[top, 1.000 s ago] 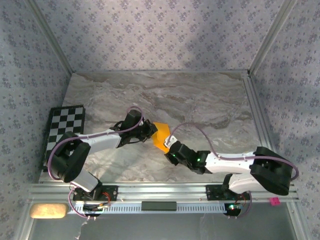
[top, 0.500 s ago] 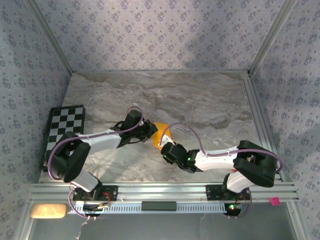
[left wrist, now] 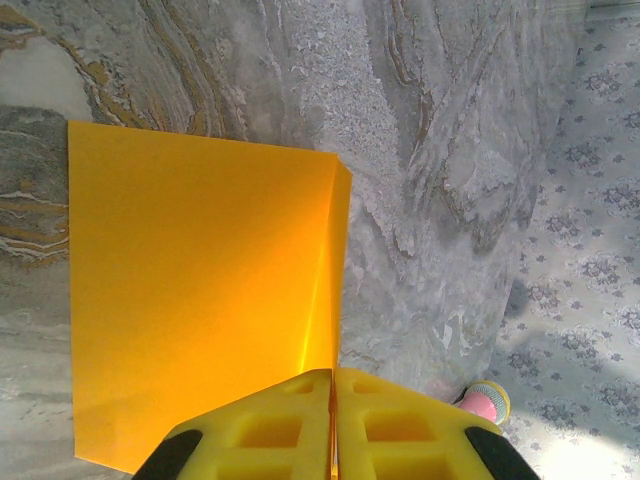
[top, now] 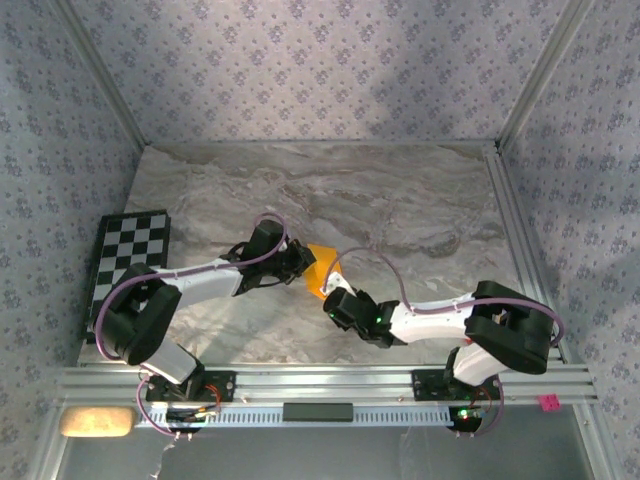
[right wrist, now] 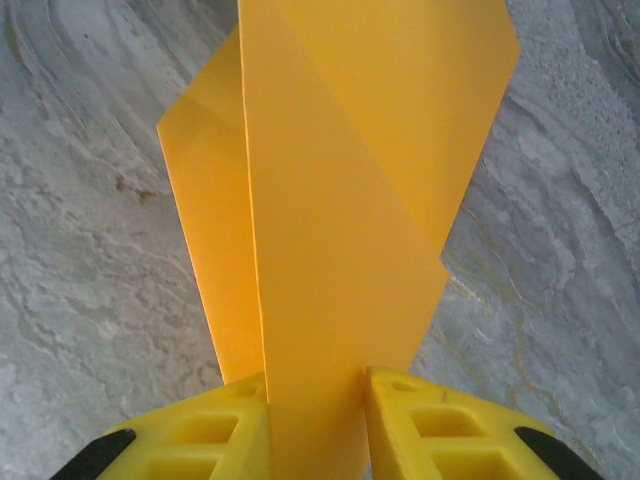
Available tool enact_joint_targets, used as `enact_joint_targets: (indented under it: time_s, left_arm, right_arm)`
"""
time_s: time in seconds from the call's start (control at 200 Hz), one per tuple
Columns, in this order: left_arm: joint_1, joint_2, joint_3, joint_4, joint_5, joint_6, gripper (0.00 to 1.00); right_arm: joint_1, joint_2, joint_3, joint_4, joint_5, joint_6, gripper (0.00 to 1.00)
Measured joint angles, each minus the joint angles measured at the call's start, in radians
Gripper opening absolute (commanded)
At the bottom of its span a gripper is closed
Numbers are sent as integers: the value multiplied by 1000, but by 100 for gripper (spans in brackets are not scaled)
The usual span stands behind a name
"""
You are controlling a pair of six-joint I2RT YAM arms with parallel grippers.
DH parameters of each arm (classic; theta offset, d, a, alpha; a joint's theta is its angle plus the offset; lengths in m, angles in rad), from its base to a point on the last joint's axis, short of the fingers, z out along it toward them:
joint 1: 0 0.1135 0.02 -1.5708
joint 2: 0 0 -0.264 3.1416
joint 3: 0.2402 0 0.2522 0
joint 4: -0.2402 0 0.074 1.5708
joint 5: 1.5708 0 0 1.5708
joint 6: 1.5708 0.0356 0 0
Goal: Fold a paper plane with a square sheet of paper (pick it up from the middle)
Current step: Fourth fold the wing at the center of the table.
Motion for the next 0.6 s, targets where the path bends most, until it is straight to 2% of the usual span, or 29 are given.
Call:
enact_joint_targets:
  time_s: [0.6]
  left_arm:
    - [0,1,0,0,0,-2,11]
  right_arm:
    - [-9,-18,-39,66,-13,27,25]
